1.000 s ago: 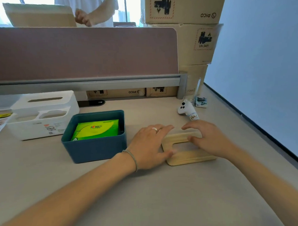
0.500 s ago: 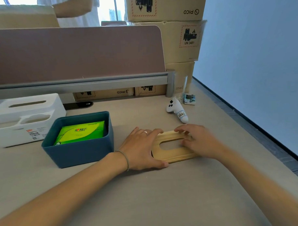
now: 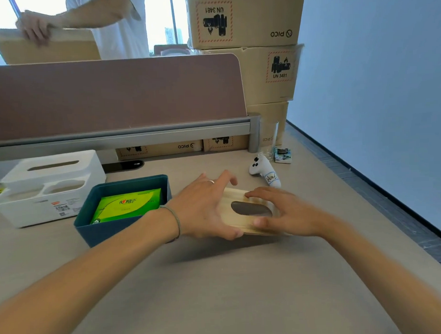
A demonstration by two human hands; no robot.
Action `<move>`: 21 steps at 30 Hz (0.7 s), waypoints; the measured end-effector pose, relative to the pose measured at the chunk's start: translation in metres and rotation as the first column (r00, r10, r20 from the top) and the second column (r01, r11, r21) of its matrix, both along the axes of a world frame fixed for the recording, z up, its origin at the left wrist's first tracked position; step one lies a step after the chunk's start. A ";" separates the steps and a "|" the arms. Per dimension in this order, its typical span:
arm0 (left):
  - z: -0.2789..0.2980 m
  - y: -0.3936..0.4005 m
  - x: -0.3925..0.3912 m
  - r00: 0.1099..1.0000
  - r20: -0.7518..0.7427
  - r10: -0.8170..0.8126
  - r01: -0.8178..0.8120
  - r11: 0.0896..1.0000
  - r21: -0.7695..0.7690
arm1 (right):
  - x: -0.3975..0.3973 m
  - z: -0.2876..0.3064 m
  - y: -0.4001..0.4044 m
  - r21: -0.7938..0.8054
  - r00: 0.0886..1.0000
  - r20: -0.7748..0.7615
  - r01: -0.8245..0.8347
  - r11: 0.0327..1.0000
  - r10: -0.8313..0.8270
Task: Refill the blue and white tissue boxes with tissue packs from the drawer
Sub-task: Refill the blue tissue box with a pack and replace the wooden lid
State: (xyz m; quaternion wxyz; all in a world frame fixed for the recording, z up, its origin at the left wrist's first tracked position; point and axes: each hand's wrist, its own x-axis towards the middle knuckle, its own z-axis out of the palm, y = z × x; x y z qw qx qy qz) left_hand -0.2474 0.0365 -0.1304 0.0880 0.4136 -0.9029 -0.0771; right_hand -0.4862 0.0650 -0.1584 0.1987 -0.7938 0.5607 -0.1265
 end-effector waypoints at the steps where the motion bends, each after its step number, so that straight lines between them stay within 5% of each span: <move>1: 0.005 -0.001 0.006 1.000 -0.018 0.008 -0.008 1.000 0.015 | 0.002 0.003 -0.001 -0.006 1.000 0.006 -0.017 1.000 0.017; 13: 0.044 0.000 0.100 0.991 -0.103 0.083 -0.081 0.996 0.027 | 0.046 0.031 -0.027 0.041 0.984 0.077 -0.166 0.985 0.162; 21: 0.036 -0.001 0.175 0.958 -0.217 0.189 -0.175 0.981 0.082 | 0.107 0.041 -0.050 -0.079 0.966 0.037 -0.254 0.964 0.257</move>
